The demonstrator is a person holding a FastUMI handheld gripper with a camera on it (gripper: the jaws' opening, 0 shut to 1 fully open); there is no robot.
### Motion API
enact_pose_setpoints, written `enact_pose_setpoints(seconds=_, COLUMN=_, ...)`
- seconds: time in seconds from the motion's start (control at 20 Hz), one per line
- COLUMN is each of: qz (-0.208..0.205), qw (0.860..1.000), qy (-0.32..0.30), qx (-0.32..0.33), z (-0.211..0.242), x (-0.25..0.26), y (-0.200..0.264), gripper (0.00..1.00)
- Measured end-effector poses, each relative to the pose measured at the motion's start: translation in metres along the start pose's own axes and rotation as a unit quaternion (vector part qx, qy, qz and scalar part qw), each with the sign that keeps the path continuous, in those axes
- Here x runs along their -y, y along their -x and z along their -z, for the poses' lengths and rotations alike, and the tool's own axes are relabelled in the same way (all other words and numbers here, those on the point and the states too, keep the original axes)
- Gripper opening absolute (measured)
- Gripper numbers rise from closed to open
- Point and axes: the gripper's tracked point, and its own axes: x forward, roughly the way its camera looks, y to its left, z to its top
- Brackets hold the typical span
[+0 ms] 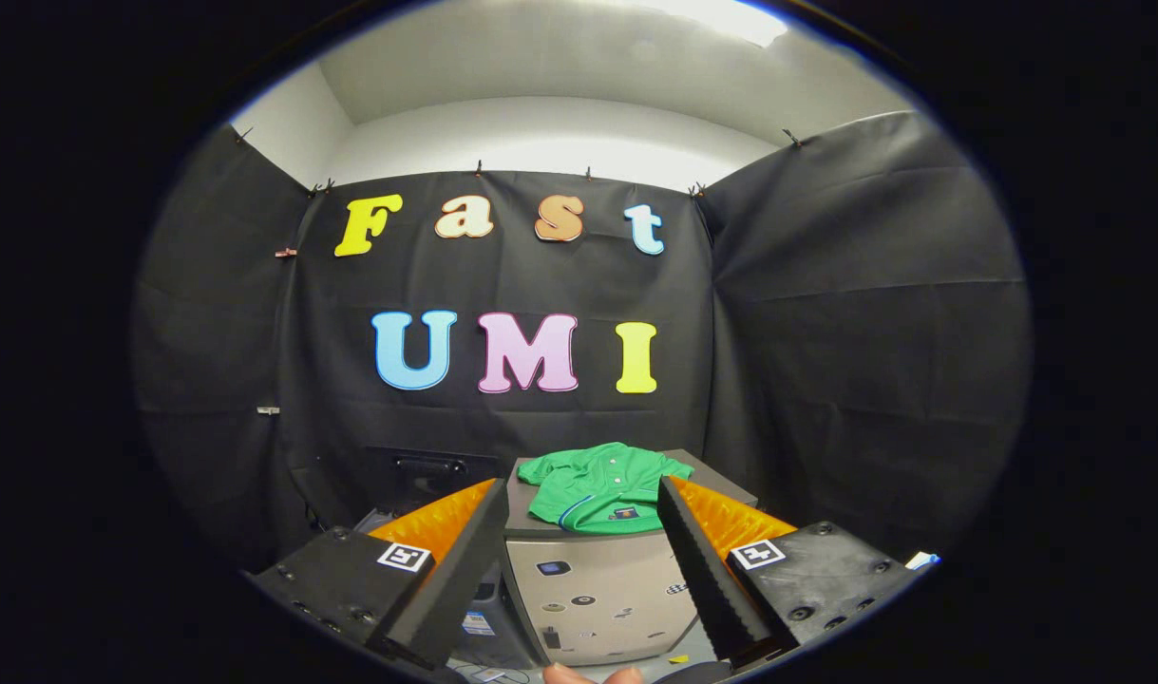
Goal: Put the clothes into the washing machine and then close the washing machine lid.
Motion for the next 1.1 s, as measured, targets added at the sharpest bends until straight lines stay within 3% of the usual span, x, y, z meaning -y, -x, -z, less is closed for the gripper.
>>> enact_pose_setpoints(seconds=1.1, qz=-0.003, qw=1.000, qy=-0.010, qx=-0.013, z=0.011, x=0.001, y=-0.010, gripper=0.99)
